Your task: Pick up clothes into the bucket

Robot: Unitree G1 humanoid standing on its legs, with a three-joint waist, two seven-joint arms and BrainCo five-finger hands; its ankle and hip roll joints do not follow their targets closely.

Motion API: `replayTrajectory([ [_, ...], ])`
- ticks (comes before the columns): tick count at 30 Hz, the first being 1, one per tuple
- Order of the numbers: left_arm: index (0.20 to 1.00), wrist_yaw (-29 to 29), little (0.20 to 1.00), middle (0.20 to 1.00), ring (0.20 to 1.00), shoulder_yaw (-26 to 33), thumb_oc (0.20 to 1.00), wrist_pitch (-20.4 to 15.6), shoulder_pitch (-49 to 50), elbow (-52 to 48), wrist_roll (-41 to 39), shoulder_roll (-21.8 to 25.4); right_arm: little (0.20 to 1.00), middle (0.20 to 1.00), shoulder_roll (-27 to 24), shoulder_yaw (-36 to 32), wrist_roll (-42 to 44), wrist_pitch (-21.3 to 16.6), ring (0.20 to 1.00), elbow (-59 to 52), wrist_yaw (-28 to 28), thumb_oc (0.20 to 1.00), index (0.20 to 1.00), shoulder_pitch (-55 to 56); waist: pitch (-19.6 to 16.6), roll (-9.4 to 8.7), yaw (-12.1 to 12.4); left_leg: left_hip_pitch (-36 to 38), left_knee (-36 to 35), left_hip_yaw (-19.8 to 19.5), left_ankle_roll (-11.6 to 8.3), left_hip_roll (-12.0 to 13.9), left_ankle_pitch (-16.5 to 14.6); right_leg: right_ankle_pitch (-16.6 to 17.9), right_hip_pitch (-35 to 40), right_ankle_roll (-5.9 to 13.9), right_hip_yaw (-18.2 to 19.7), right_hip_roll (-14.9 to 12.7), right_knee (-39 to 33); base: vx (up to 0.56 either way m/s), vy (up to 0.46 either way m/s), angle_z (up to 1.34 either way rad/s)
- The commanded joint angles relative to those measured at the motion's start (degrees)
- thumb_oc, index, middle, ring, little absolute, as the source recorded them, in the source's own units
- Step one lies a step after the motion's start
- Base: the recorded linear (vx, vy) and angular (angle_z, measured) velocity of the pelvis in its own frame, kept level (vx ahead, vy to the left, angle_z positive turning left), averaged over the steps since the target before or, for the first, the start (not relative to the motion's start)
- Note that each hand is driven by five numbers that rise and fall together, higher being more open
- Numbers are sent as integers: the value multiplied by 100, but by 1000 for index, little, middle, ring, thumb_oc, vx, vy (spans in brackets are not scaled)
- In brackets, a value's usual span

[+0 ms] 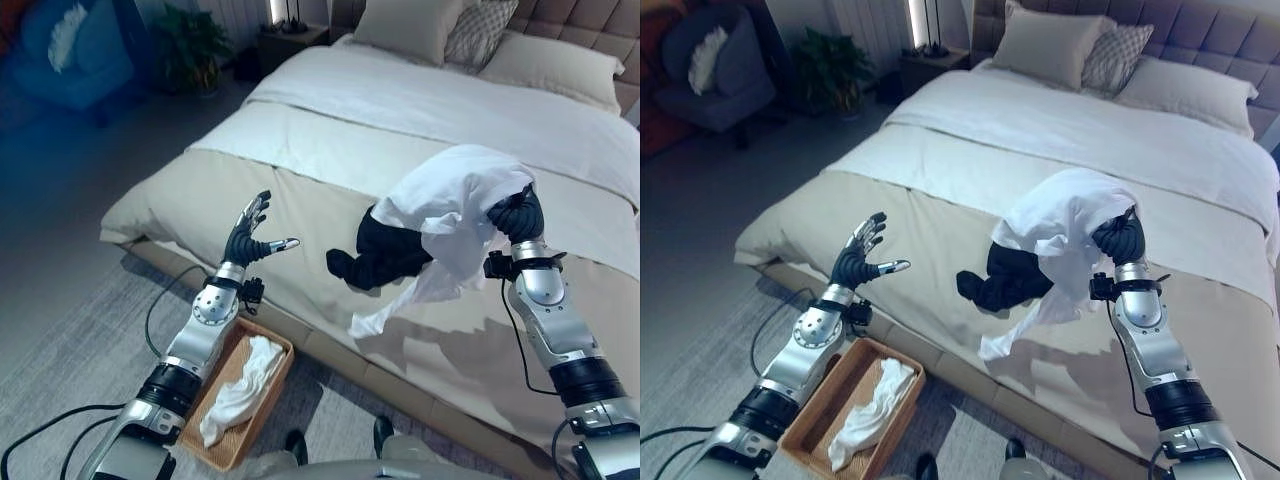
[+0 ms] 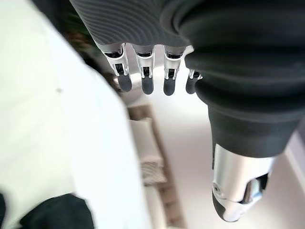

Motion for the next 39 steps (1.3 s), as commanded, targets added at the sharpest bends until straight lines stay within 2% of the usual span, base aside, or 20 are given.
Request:
replayTrajectory([
  [1,1000,-281,1000,1000,1000,-340,1000,-147,-515,-177,55,422,200,200,-592,-36,-548,-118,200,-637,340,200,200,-363,-554,-241,28,-259,537,-45,-136,-66,-579,-126,-240,273,-128,-158,430,36,0,7],
  [6,1000,-513,1000,1000,1000,-732,1000,-101,-1074,-166,247,696,200,200,-1053,135,-1008,-72,200,-887,659,200,200,-471,-725,-235,29,-95,529,-50,-141,-67,-626,-185,-24,281,-180,-156,417,59,-4,6],
  [11,1000,-557,1000,1000,1000,-951,1000,-53,-1415,-30,537,732,200,200,-1156,164,-975,-96,200,-1101,872,200,200,-470,-802,-239,29,2,488,-95,-144,-64,-586,-174,77,279,-218,-169,393,29,2,0],
  [24,1000,-686,1000,1000,1000,-1466,1000,29,-1949,383,794,200,200,200,-1212,775,-698,-248,200,-1748,1324,200,200,-1229,-833,-257,7,125,427,-120,-128,-59,-589,-186,189,304,-217,-195,337,0,1,1],
  [29,1000,-747,1000,1000,1000,-1624,1000,85,-2065,411,599,-116,200,200,-1082,1059,-583,-289,200,-2054,1474,200,200,-1497,-814,-275,4,110,428,-144,-114,-57,-573,-183,197,302,-221,-200,324,0,0,0],
  [36,1000,-1117,1000,1000,1000,-2055,1000,245,-2405,298,-483,-484,200,200,-929,1330,-557,-273,200,-2238,1527,200,200,-1772,-789,-260,-34,81,429,-176,-99,-59,-543,-152,185,306,-239,-213,317,0,0,0],
  [39,1000,-1191,1000,1000,1000,-2182,1000,322,-2499,270,-572,-607,200,200,-871,1383,-601,-262,200,-2294,1525,200,200,-1821,-780,-257,-41,50,438,-199,-97,-66,-528,-145,168,305,-254,-220,317,0,0,0],
])
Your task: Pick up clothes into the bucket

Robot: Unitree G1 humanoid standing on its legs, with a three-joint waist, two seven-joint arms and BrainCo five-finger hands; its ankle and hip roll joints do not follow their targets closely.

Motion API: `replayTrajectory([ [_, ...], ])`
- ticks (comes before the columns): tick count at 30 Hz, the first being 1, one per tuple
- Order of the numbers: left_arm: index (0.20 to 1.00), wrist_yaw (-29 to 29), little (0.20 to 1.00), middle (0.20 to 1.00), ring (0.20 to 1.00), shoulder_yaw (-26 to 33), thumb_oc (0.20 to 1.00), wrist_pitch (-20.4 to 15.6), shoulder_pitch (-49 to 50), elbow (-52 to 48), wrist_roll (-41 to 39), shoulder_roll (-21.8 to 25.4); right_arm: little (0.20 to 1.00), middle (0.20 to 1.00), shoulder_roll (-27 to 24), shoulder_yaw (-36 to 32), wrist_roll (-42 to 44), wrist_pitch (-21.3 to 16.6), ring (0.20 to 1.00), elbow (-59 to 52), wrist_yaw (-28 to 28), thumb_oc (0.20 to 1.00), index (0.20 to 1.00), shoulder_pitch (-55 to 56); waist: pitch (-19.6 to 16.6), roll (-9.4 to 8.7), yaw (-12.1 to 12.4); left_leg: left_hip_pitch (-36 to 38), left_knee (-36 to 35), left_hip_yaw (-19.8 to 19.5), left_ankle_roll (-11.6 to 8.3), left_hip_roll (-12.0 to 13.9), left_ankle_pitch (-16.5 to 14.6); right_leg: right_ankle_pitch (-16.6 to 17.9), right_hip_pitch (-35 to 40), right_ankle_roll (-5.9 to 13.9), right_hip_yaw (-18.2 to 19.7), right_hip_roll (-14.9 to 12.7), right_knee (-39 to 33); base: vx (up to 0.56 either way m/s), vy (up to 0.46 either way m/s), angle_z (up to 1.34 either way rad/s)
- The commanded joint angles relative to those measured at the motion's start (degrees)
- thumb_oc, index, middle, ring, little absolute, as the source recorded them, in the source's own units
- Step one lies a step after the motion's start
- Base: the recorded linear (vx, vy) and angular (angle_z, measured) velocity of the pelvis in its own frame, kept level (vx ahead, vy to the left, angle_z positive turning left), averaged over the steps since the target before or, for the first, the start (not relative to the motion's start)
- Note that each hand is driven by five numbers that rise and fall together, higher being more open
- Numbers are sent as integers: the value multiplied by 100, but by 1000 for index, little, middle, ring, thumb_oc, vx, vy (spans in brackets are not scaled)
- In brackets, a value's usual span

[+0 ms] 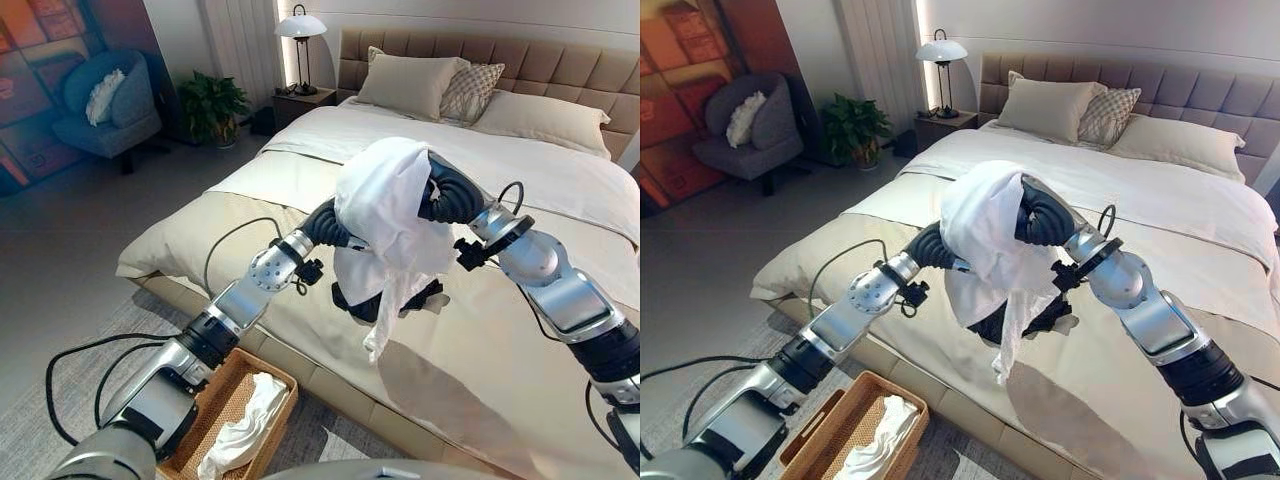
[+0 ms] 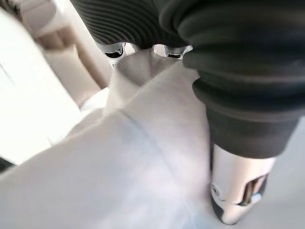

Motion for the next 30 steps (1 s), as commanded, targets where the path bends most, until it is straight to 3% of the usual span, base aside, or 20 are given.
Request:
replayTrajectory([
  [1,1000,-97,1000,1000,1000,-340,1000,-109,-875,310,-335,-246,200,200,146,7,267,-346,200,-308,-131,200,200,-697,-385,-291,-26,-422,606,-67,-46,-59,-491,-154,-394,289,-142,-248,570,-12,9,3],
  [8,1000,-111,1000,1000,1000,-406,1000,25,-805,575,-782,-746,200,200,423,52,215,-339,200,-499,-93,200,200,-650,-346,-296,-25,-478,620,-110,-17,-83,-474,-147,-434,284,-151,-262,608,-9,6,4],
  [9,379,-140,379,379,379,-416,379,59,-704,604,-1274,-871,200,200,473,88,230,-341,200,-496,-98,200,200,-665,-336,-296,-33,-482,623,-111,-14,-91,-467,-139,-436,284,-150,-269,611,-4,7,3],
  [10,200,-141,200,200,200,-416,200,59,-704,605,-1275,-871,200,200,473,88,230,-342,200,-496,-98,200,200,-665,-337,-296,-33,-482,623,-111,-14,-91,-467,-139,-436,284,-149,-269,611,-7,9,3],
  [15,200,-239,200,200,200,-400,200,239,-298,542,-2774,-1066,200,200,563,242,208,-346,200,-439,-192,200,200,-730,-351,-302,-67,-487,615,-93,-12,-101,-467,-121,-462,285,-125,-288,616,0,0,0],
  [17,200,-240,200,200,200,-353,200,291,-168,506,-3078,-1091,542,542,584,256,149,-346,542,-416,-237,542,542,-694,-345,-300,-72,-435,604,-93,-16,-92,-515,-161,-426,288,-125,-284,625,15,4,0],
  [18,200,-231,200,200,200,-285,200,297,-88,492,-3262,-1101,796,796,596,216,109,-346,796,-397,-274,796,796,-635,-345,-302,-77,-434,604,-95,-15,-97,-517,-162,-427,289,-121,-284,627,0,0,0],
  [19,200,-202,200,200,200,-229,200,289,-13,470,-3326,-1088,1000,1000,602,190,65,-341,1000,-399,-299,1000,1000,-596,-348,-304,-76,-435,606,-95,-14,-102,-521,-163,-429,289,-120,-283,632,0,0,0],
  [25,200,-137,200,200,200,94,200,298,365,418,-3780,-1126,1000,1000,672,-50,-53,-318,1000,-312,-442,1000,1000,-294,-352,-318,-63,-431,618,-108,-5,-106,-538,-177,-425,283,-123,-289,649,0,0,0],
  [30,200,-45,200,200,200,614,200,236,872,206,-4093,-1025,1000,1000,692,-659,-267,-288,1000,-183,-712,1000,1000,218,-337,-340,-29,-447,632,-115,-1,-113,-555,-184,-436,289,-123,-301,660,0,0,0],
])
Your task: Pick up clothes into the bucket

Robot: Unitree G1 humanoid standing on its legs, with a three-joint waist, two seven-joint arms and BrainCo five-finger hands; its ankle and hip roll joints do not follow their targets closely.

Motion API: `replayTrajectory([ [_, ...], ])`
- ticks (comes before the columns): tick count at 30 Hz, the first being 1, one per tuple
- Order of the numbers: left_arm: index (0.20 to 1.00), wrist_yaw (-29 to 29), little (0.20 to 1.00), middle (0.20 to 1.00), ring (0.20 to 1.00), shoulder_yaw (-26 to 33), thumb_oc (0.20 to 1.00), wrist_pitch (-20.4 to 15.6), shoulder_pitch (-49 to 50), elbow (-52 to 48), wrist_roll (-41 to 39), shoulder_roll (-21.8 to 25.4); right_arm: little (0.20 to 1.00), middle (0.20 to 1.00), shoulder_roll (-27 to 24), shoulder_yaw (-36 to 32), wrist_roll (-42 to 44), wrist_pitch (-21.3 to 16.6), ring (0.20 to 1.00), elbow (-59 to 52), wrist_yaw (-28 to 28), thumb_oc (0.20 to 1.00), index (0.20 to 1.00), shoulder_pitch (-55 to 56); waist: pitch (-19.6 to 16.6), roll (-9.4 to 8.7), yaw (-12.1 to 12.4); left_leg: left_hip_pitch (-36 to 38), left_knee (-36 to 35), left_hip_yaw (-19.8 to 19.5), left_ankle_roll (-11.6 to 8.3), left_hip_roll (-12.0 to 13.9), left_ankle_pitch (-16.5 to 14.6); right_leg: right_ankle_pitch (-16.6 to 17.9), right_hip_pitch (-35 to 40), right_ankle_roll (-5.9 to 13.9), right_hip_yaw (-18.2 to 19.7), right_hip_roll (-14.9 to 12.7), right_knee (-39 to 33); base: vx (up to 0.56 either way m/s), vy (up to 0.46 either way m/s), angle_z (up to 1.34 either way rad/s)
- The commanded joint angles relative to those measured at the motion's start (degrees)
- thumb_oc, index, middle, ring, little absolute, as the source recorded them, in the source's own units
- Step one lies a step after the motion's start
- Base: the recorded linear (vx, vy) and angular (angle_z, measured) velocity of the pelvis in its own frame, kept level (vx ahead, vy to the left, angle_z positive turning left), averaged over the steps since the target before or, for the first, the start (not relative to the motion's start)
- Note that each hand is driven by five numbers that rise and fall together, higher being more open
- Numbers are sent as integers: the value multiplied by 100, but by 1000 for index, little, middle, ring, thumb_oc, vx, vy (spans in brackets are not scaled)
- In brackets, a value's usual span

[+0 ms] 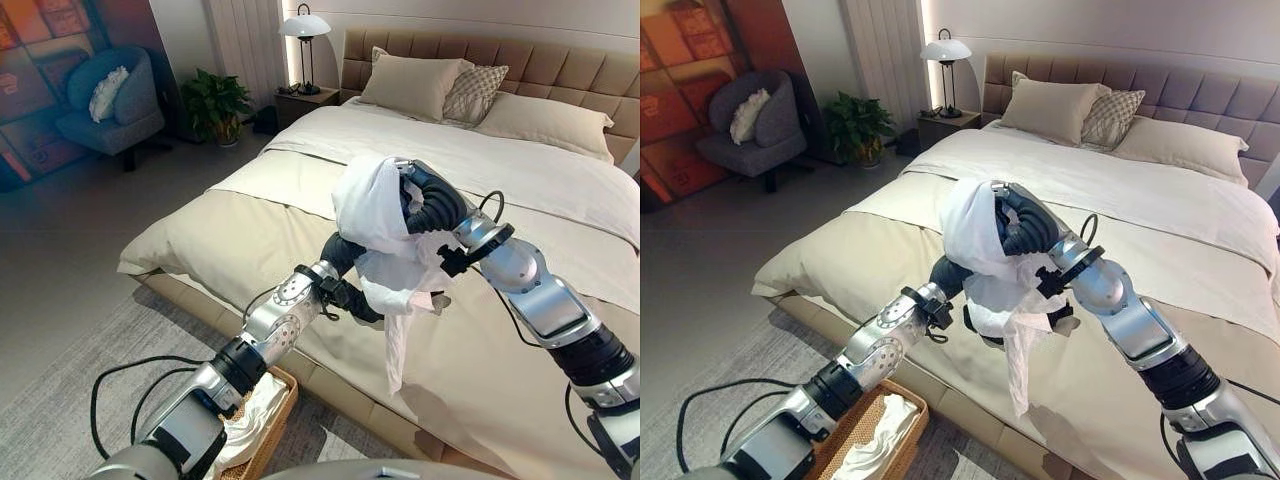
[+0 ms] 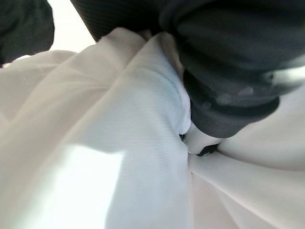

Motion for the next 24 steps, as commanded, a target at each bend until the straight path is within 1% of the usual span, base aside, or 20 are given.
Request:
replayTrajectory([
  [1,200,53,200,200,200,532,200,-292,-39,-141,-348,70,1000,1000,161,-763,-97,-275,1000,-142,-489,1000,1000,62,-305,-269,-14,-374,609,-74,2,-108,-558,-180,-404,281,-22,-284,638,0,0,0],
  [3,200,89,200,200,200,685,200,-338,88,-250,-246,205,1000,1000,179,-980,-148,-257,1000,-75,-542,1000,1000,250,-305,-276,4,-384,612,-78,7,-109,-561,-182,-413,282,-23,-288,640,0,0,0],
  [4,200,89,200,200,200,685,200,-338,89,-251,-246,205,1000,1000,180,-980,-148,-257,1000,-76,-542,1000,1000,251,-306,-277,4,-384,612,-77,7,-109,-561,-182,-413,282,-22,-288,640,0,0,0],
  [5,200,165,200,200,200,975,200,-408,283,-412,-179,359,1000,1000,210,-1247,-174,-235,1000,4,-599,1000,1000,497,-299,-275,21,-384,617,-87,10,-111,-568,-187,-408,278,-15,-289,637,0,0,0],
  [7,200,232,200,200,200,1224,200,-461,395,-498,-35,484,1000,1000,239,-1460,-200,-195,1000,134,-635,1000,1000,697,-289,-273,36,-394,620,-97,13,-113,-571,-196,-415,275,-17,-285,639,0,0,0],
  [9,200,270,200,200,200,1545,200,-539,523,-713,192,744,1000,1000,257,-1733,-213,-157,1000,277,-648,1000,1000,1003,-281,-271,44,-403,624,-103,9,-115,-575,-201,-418,275,-32,-290,639,0,0,0],
  [11,200,281,200,200,200,1659,200,-566,606,-802,235,814,1000,1000,280,-1835,-246,-131,1000,323,-648,1000,1000,1115,-282,-270,53,-403,627,-110,7,-115,-579,-208,-416,274,-38,-288,639,0,0,0],
  [12,200,308,200,200,200,1868,200,-614,674,-878,333,928,1000,1000,296,-1963,-266,-116,1000,480,-689,1000,1000,1262,-276,-269,58,-407,627,-118,6,-115,-581,-212,-420,273,-43,-286,641,19,0,4],
  [13,200,355,200,200,200,2208,200,-702,801,-1014,588,1142,1000,1000,403,-2191,-256,-83,1000,740,-726,1000,1000,1554,-259,-259,68,-406,619,-124,5,-115,-582,-221,-419,271,-44,-277,639,20,2,5],
  [14,200,381,200,200,200,2352,200,-736,862,-1066,736,1219,1000,1000,436,-2282,-290,-71,1000,835,-741,1000,1000,1662,-246,-250,70,-412,621,-125,2,-116,-583,-224,-424,270,-43,-276,640,12,2,6],
  [15,200,386,200,200,200,2352,200,-732,873,-1076,742,1220,1000,1000,440,-2282,-292,-72,1000,833,-741,1000,1000,1668,-251,-253,69,-413,623,-126,2,-116,-584,-226,-424,270,-43,-276,641,2,6,4],
  [16,200,400,200,200,200,2560,200,-781,942,-1185,991,1390,1000,1000,510,-2411,-267,-59,1000,1068,-798,1000,1000,1833,-236,-238,69,-414,619,-130,0,-114,-587,-232,-431,266,-50,-275,641,6,8,5],
  [18,200,484,200,200,200,2900,200,-870,1103,-1252,1262,1547,1000,1000,682,-2572,-142,-32,1000,1540,-831,1000,1000,2082,-217,-214,67,-422,625,-134,-7,-117,-592,-249,-441,255,-52,-260,649,3,15,7],
  [19,200,583,200,200,200,3260,200,-972,1212,-1280,1605,1743,1000,1000,873,-2683,-39,-2,1000,1999,-925,1000,1000,2289,-171,-184,74,-449,628,-150,-12,-114,-587,-264,-470,242,-44,-251,663,-5,13,4],
  [20,200,587,200,200,200,3266,200,-971,1224,-1290,1613,1748,1000,1000,876,-2670,-35,-15,1000,2016,-928,1000,1000,2280,-173,-190,67,-450,632,-149,-13,-114,-590,-269,-472,241,-44,-251,668,-5,14,4],
  [21,200,694,200,200,200,3575,200,-1067,1375,-1302,1881,1883,1000,1000,1087,-2730,80,-20,1000,2435,-968,1000,1000,2485,-128,-168,74,-469,636,-152,-18,-114,-588,-269,-491,234,-53,-247,676,0,0,0],
  [22,200,697,200,200,200,3579,200,-1066,1387,-1308,1886,1887,1000,1000,1091,-2720,81,-28,1000,2443,-970,1000,1000,2482,-132,-174,68,-469,637,-152,-19,-113,-589,-271,-491,233,-53,-247,678,0,0,0],
  [24,200,923,200,200,200,4204,200,-1213,1715,-1350,2599,2296,1000,1000,1416,-2747,171,-20,1000,3294,-1017,1000,1000,2842,-18,-134,81,-551,670,-154,-28,-127,-584,-270,-570,228,-41,-245,712,-32,15,1],
])
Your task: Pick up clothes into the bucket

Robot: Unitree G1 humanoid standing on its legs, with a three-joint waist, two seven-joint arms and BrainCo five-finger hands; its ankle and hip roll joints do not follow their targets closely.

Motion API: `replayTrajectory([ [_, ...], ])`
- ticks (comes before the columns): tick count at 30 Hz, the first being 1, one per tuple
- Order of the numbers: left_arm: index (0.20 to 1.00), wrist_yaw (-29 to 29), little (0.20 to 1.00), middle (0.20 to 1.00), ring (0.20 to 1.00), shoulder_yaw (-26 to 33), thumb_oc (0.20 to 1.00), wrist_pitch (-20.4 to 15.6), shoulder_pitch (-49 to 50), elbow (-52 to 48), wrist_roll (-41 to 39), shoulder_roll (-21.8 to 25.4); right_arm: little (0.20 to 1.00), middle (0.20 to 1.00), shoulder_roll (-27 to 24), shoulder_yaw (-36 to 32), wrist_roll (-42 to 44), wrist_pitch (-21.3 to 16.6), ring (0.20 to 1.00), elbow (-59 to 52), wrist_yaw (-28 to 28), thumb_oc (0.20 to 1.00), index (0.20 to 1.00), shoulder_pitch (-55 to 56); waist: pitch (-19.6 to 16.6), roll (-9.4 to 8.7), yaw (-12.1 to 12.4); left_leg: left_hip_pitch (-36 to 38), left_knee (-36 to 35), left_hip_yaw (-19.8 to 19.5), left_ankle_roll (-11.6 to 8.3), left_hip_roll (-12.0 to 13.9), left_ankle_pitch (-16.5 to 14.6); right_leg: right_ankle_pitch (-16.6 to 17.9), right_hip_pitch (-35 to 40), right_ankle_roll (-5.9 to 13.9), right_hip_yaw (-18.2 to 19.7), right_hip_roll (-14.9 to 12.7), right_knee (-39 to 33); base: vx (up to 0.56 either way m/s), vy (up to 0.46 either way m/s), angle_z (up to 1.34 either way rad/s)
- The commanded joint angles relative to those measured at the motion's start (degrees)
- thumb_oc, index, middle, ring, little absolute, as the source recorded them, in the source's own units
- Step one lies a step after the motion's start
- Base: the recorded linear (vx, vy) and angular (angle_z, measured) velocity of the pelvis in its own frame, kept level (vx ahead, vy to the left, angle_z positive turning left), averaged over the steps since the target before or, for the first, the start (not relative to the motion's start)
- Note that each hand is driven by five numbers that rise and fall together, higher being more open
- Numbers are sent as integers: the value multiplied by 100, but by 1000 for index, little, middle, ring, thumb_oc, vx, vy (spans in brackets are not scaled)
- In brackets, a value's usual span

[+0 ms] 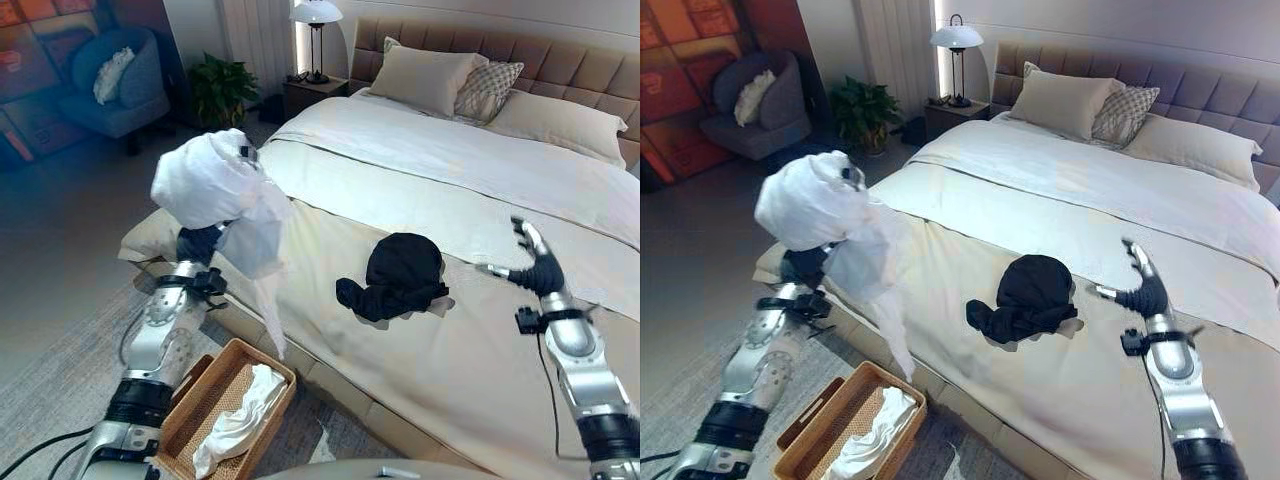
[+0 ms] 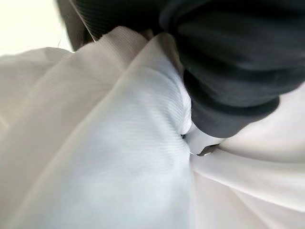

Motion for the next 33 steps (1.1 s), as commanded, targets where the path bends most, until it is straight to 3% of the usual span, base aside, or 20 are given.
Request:
replayTrajectory([
  [1,200,246,200,200,200,677,200,-693,-1,-469,769,540,1000,1000,1,-58,247,-205,1000,227,-171,1000,1000,43,-159,-110,22,-445,709,-32,-21,-101,-580,-241,-560,191,49,-210,819,-46,12,0],
  [7,200,536,200,200,200,1349,200,-843,595,-287,979,670,1000,1000,549,197,564,-190,1000,1879,-142,1000,1000,304,258,-108,51,-850,931,-37,-43,-106,-537,-199,-943,167,61,-167,969,-96,12,1],
  [9,200,562,200,200,200,1398,200,-844,636,-220,1006,683,1000,1000,574,290,552,-174,1000,2077,-91,1000,1000,289,341,-115,48,-946,992,-47,-45,-101,-530,-204,-1049,156,64,-157,1037,-120,14,2],
  [14,200,834,200,200,200,1298,200,-916,505,334,855,517,1000,1000,584,846,224,-85,1000,3055,-44,1000,1000,207,936,-222,5,-1574,1368,-107,-31,-116,-469,-174,-1637,90,101,-138,1419,-158,13,3],
  [27,200,1829,200,200,200,463,200,-1036,-735,1686,1011,544,1000,1000,623,1160,713,-416,1000,2912,-565,1000,1000,-146,1894,-618,-130,-2937,1983,-265,-65,37,-306,-99,-2898,15,107,-166,1920,-96,-12,3],
  [33,200,2234,200,200,200,31,200,-984,-1501,2389,1200,774,1000,1000,598,1442,943,-630,1000,2427,-785,1000,1000,-389,2342,-799,-169,-3751,2708,-347,-66,73,-463,-137,-3563,-33,135,-153,2330,-81,-5,7],
])
